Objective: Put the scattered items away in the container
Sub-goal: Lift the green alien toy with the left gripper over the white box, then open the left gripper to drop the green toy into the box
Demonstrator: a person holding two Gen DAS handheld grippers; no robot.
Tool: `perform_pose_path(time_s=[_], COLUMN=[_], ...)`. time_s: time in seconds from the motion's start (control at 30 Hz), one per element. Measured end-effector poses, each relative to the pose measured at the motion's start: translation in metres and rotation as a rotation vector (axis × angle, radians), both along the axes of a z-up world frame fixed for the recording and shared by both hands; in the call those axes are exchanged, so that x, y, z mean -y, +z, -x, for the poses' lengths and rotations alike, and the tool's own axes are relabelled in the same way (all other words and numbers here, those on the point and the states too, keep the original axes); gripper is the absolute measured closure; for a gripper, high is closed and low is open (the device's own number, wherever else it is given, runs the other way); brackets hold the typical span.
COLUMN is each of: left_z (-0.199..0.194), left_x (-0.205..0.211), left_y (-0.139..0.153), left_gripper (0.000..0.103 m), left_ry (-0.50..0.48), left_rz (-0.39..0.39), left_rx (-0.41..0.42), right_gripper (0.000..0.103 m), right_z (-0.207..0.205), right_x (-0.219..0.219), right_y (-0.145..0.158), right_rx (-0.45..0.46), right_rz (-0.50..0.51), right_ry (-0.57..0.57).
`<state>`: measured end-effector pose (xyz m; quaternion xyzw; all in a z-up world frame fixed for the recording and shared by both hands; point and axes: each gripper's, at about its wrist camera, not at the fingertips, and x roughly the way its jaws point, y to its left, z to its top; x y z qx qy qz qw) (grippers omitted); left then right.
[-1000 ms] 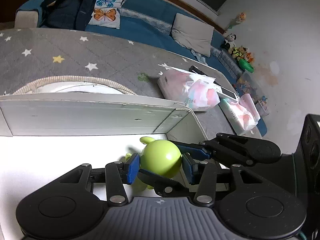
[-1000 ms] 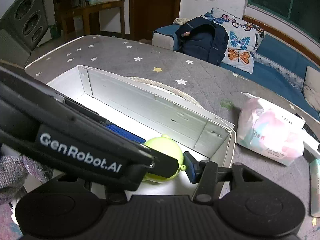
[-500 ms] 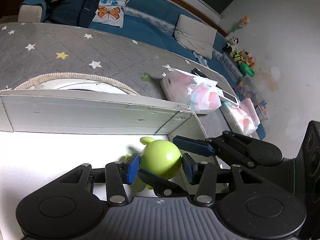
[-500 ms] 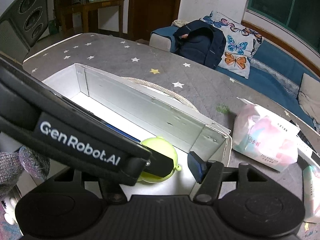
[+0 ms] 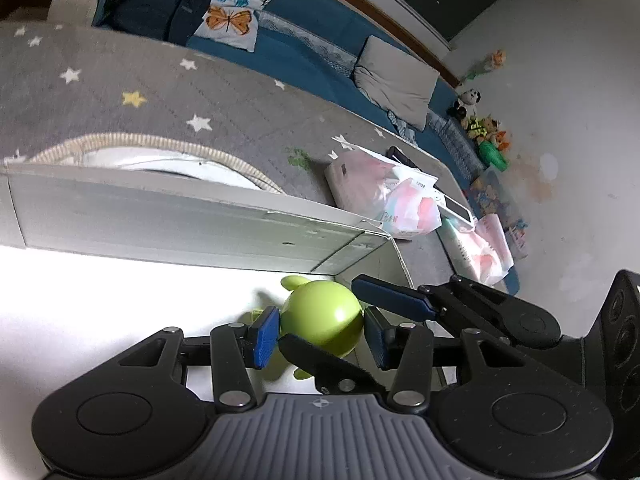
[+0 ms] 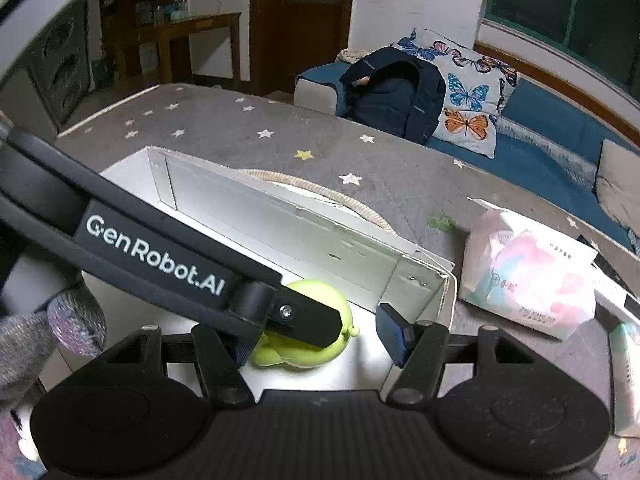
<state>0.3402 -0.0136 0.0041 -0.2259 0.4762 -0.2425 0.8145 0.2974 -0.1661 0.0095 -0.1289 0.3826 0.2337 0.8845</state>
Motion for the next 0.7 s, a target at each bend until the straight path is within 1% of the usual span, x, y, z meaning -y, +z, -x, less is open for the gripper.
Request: perform_pose_path(time_s=[0.07, 0.13, 0.23, 0.3, 0.5, 0.6, 0.7], left_z=[-0.001, 0.000, 0.003, 0.004, 0.007, 0.013, 0.024], left_x=[-0.003, -0.003, -0.003, -0.003, -0.006, -0.006, -0.006], left_y=[-0.002, -0.002, 0.002, 0.003, 0.004, 0.009, 0.021], left_gripper=[0.055, 0.055, 0.055, 0.055, 0.055, 0.055, 0.055], left_ry=[0.012, 0.013, 0.022, 0.026, 0.038, 0.044, 0.050], left_rz=[0.027, 0.027, -0.011, -0.024, -0.042, -0.067, -0.099], left_rx=[-0.015, -0.014, 0.013, 0.015, 0.019, 0.043, 0.089], right_gripper=[0.041, 0.041, 0.041, 0.042, 0.042, 0.042, 0.042], right_z=[-0.001, 0.000, 0.000, -0.001, 0.004, 0.010, 0.020], right_x=[0.002, 0.002, -0.001, -0.001, 0.002, 0.006, 0.011], right_y=[0.000, 0.000, -0.002, -0.003, 0.000, 0.004, 0.011], right_rx=[-0.001, 0.004, 0.021, 0.023, 0.025, 0.033, 0.050], right_rz=[-0.005, 0.005, 0.036, 0.041, 0.026, 0.009, -0.020], right_ry=[-0.007, -0.007, -0.011, -0.015, -0.011, -0.015, -0.027])
